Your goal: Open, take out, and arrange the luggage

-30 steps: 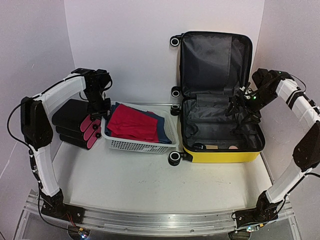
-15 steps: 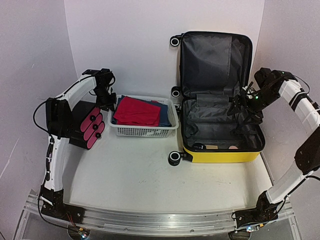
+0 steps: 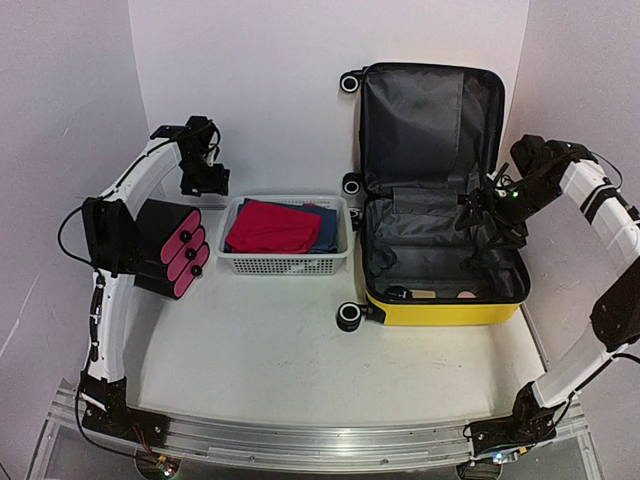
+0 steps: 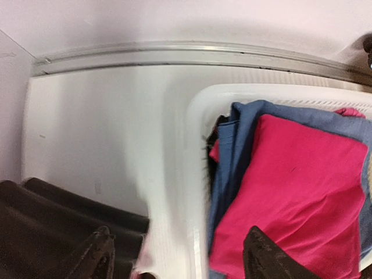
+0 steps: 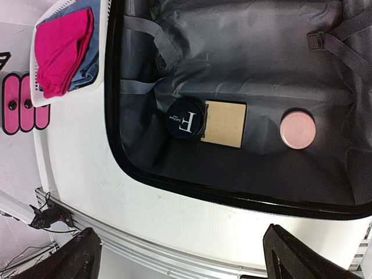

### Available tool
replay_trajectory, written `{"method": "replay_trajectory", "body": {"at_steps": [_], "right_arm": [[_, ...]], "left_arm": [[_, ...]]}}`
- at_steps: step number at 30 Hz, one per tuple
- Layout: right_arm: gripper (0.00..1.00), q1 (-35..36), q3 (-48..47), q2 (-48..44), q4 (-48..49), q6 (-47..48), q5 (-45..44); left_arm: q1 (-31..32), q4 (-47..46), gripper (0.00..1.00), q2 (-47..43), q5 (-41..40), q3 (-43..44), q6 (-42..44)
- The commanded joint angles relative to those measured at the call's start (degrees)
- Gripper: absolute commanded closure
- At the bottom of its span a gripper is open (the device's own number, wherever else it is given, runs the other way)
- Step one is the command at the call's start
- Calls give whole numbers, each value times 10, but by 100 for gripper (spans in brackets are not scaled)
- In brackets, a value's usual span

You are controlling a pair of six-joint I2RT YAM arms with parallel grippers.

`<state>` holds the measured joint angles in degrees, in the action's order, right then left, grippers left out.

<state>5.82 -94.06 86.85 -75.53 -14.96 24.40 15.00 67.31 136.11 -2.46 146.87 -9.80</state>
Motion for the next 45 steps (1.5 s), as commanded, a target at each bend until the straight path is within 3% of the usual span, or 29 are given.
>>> {"method": "replay_trajectory", "body": {"at_steps": [1,4,7,14,19,26,33,37,39,42,45], "right_arm": [[2,1,-15,12,16,-2,19],[2,1,-15,18,17,-3,24],[2,1,-15,22,18,-4,29],[2,1,-18,21,20,-5,26],[2,1,-18,24,23,-5,25],[2,1,-5,26,33,-9,34],[2,1,-3,38,38,-9,45],[2,1,-8,48,39,-6,55],[2,1,-10,54,39,-5,58],[2,1,-15,60,39,-7,63],[2,1,-16,63,42,-14,68]], "left_arm": [[-16,-18,17,-112,-66,-32,20],[-28,-17,9,-131,-108,-40,24],[-48,-14,7,-116,-101,-27,23],[-60,-8,7,-70,-25,-24,26],[-60,3,10,-92,7,-91,20],[-39,38,19,-182,54,-276,15],[31,41,20,-313,88,-450,-4],[61,42,19,-385,132,-473,-13],[57,48,15,-416,109,-464,-29],[11,57,12,-447,73,-438,-71],[-52,71,10,-459,9,-428,-172]]}}
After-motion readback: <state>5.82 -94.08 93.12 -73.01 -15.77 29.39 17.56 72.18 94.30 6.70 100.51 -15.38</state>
